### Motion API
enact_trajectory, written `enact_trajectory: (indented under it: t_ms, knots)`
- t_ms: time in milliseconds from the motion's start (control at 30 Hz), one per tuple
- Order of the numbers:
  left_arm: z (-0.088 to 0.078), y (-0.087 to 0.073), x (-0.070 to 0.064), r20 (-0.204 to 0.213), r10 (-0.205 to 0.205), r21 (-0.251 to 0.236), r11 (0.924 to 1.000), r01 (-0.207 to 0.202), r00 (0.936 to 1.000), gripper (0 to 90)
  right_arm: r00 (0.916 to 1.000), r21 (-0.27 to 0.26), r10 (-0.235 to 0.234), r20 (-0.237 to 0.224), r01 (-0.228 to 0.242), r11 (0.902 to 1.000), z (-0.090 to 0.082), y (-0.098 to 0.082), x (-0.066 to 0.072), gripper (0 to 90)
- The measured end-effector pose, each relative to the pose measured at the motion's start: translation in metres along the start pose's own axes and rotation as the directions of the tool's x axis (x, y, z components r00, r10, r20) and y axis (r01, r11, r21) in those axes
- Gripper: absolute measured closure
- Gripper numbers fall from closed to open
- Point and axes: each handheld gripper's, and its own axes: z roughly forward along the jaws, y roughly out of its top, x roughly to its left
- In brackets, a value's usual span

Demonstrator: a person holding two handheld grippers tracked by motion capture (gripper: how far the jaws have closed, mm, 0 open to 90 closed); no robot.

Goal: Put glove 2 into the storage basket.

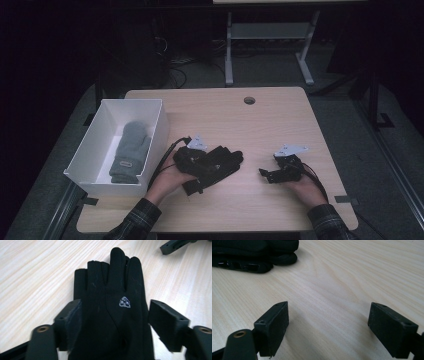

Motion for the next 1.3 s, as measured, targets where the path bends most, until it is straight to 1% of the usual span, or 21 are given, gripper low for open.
enact_trajectory:
  t_ms: [33,133,200,233,300,333,400,467,600,633,733,767,800,867,1000,1067,1100,1133,1200,1233,1300]
  knots:
    - [0.003,0.001,0.001,0.003,0.011,0.009,0.9999,-0.011,0.9999,25.7,1.0,-0.002,0.0,-0.001,0.0,1.0,0.0,0.0,0.0,16.9]
    - [0.013,0.001,0.003,-0.005,0.015,0.027,0.9995,-0.015,0.9999,22.5,1.0,-0.001,-0.002,-0.002,0.002,1.0,-0.001,-0.001,0.0,16.9]
    - [0.018,0.0,0.004,-0.031,0.033,0.05,0.9983,-0.032,0.999,21.2,1.0,-0.001,-0.001,-0.002,0.001,1.0,-0.001,-0.001,0.001,16.9]
    - [0.019,-0.001,0.005,-0.035,0.028,0.056,0.9981,-0.026,0.999,20.6,1.0,-0.001,-0.001,-0.002,0.001,1.0,-0.001,-0.001,0.001,16.9]
    - [0.021,-0.003,0.008,-0.031,0.022,0.065,0.9977,-0.02,0.9993,20.6,1.0,0.0,-0.001,-0.002,0.001,1.0,-0.001,-0.001,0.001,16.9]
    - [0.022,-0.004,0.009,-0.03,0.009,0.068,0.9977,-0.007,0.9995,20.6,1.0,-0.001,-0.002,-0.002,0.002,1.0,-0.001,-0.001,0.0,16.9]
    - [0.025,-0.007,0.01,-0.029,0.006,0.082,0.9966,-0.004,0.9995,20.6,1.0,-0.002,-0.002,-0.002,0.002,1.0,-0.001,-0.001,0.0,16.9]
    - [0.028,-0.009,0.01,-0.02,-0.007,0.092,0.9957,0.009,0.9998,20.6,1.0,-0.001,-0.001,-0.002,0.001,1.0,-0.001,-0.001,0.001,16.9]
    - [0.029,-0.012,0.011,-0.011,-0.019,0.089,0.9958,0.02,0.9998,21.7,1.0,-0.001,-0.001,-0.002,0.001,1.0,-0.001,-0.001,0.001,17.0]
    - [0.029,-0.012,0.011,-0.005,-0.018,0.096,0.9952,0.018,0.9998,22.0,1.0,-0.001,-0.002,-0.002,0.002,1.0,-0.001,-0.001,0.001,17.0]
    - [0.03,-0.014,0.01,-0.002,-0.015,0.093,0.9956,0.015,0.9999,23.0,1.0,0.0,-0.001,-0.002,0.001,1.0,-0.001,-0.001,0.001,17.0]
    - [0.03,-0.014,0.01,-0.001,-0.02,0.092,0.9955,0.02,0.9998,23.8,1.0,0.0,-0.001,-0.003,0.001,1.0,-0.001,-0.001,0.001,17.0]
    - [0.03,-0.014,0.009,0.001,-0.024,0.092,0.9955,0.024,0.9997,24.8,1.0,0.0,-0.002,-0.003,0.002,1.0,-0.001,-0.001,0.001,17.0]
    - [0.029,-0.013,0.008,0.003,-0.016,0.102,0.9946,0.016,0.9999,28.1,1.0,0.001,-0.001,-0.004,0.001,1.0,-0.001,-0.001,0.001,16.9]
    - [0.026,-0.01,0.003,0.025,0.011,0.119,0.9928,-0.014,0.9996,43.2,1.0,0.001,-0.001,-0.004,0.001,1.0,-0.001,-0.001,0.001,17.0]
    - [0.025,-0.009,0.001,0.035,-0.003,0.129,0.9916,-0.002,0.9994,51.2,1.0,0.001,-0.001,-0.004,0.001,1.0,-0.001,-0.001,0.001,17.0]
    - [0.026,-0.008,-0.001,0.034,-0.022,0.125,0.992,0.018,0.9992,55.2,1.0,0.001,-0.001,-0.004,0.001,1.0,-0.001,-0.001,0.001,17.0]
    - [0.025,-0.007,-0.001,0.036,-0.01,0.141,0.99,0.005,0.9993,58.2,1.0,0.001,0.0,-0.004,0.0,1.0,-0.001,-0.001,0.001,17.0]
    - [0.025,-0.006,-0.003,0.03,-0.029,0.141,0.9897,0.025,0.9991,60.9,1.0,0.002,-0.001,-0.004,0.001,1.0,-0.001,-0.001,0.001,17.0]
    - [0.024,-0.005,-0.003,0.033,-0.027,0.145,0.9892,0.022,0.9991,61.2,1.0,0.001,-0.001,-0.004,0.001,1.0,-0.001,-0.001,0.001,17.0]
    - [0.022,-0.005,-0.002,0.042,-0.042,0.147,0.9886,0.035,0.9982,61.8,1.0,0.001,-0.001,-0.003,0.001,1.0,-0.001,-0.001,0.001,17.0]
